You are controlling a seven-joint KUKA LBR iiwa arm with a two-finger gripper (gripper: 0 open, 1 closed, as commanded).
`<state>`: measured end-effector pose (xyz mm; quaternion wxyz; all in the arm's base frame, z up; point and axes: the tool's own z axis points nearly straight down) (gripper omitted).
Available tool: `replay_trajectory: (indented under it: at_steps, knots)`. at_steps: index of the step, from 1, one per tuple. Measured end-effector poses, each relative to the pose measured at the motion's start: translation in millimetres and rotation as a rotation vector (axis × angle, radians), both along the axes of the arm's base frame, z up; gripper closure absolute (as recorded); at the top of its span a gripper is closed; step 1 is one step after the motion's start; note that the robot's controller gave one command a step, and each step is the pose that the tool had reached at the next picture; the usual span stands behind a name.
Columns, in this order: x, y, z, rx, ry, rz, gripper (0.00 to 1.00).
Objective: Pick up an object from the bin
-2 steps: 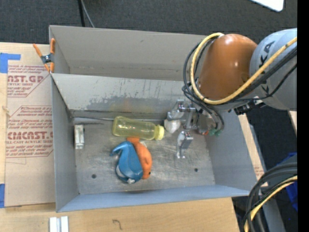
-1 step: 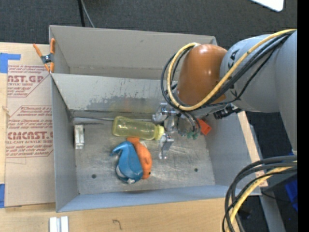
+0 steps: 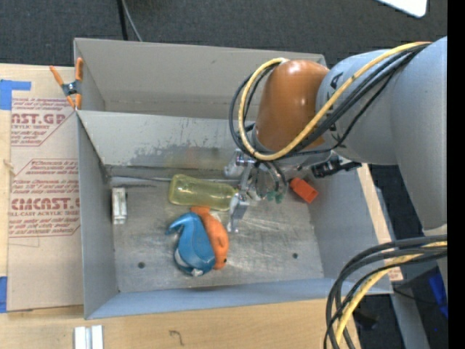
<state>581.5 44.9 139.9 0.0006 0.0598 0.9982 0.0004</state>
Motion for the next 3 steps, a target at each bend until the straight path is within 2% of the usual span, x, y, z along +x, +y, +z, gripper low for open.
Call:
replay_trajectory:
  at_steps: [1, 2, 3]
  knots:
    - [8.6, -1.3, -10.2, -0.001, -0.002, 0.054, 0.0]
    - [4.5, -3.8, -56.1, -0.001, -0.005, -0.099, 0.0]
    - [11.3, -8.5, -65.8, -0.001, -0.014, -0.073, 1.0]
